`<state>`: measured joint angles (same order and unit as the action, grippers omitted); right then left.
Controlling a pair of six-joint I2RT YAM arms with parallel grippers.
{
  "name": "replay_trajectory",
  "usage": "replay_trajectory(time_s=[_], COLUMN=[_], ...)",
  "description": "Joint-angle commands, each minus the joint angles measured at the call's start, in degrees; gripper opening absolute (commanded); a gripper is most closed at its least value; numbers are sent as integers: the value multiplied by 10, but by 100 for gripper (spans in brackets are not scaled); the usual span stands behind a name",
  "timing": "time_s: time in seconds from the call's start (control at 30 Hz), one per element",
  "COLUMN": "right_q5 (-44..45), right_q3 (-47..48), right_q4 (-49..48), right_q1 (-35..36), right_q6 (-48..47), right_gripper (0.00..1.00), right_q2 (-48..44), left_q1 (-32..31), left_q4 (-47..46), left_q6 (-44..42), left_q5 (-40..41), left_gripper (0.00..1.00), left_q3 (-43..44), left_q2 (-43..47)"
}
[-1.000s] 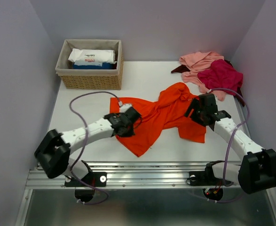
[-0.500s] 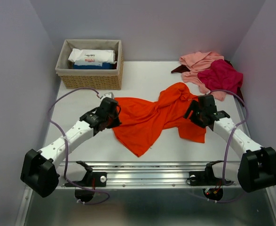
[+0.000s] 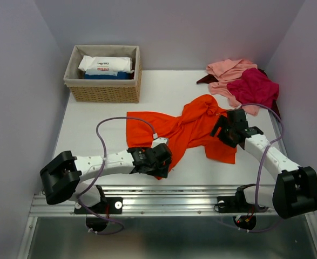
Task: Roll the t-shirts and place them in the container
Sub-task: Flatten out the T-shirt at the center of the board.
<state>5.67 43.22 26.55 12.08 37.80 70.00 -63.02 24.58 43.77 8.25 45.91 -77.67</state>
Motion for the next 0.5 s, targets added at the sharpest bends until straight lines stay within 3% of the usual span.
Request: replay_trajectory(time_s=[0.0, 0.17, 0.2, 0.33, 0.47], right_q5=[-1, -1, 0, 11, 25], right_q3=[2, 0, 0, -2, -13], right_q4=[-11, -11, -11, -12, -11], right_q1=[2, 2, 2, 2, 2], right_q6=[4, 3, 4, 3, -2], right_gripper=[83, 83, 83, 84, 87], right_q2=[-1, -5, -4, 5, 7], left_q1=[-42, -66, -66, -62, -27], left_q4=[-18, -18, -13, 27, 53], left_q6=[-16, -19, -18, -5, -5], left_q5=[5, 14, 26, 107, 137], left_gripper=[71, 51, 37, 0, 0], left_q3=[31, 45, 47, 59, 74], left_q2=[-42, -97, -113, -131, -79])
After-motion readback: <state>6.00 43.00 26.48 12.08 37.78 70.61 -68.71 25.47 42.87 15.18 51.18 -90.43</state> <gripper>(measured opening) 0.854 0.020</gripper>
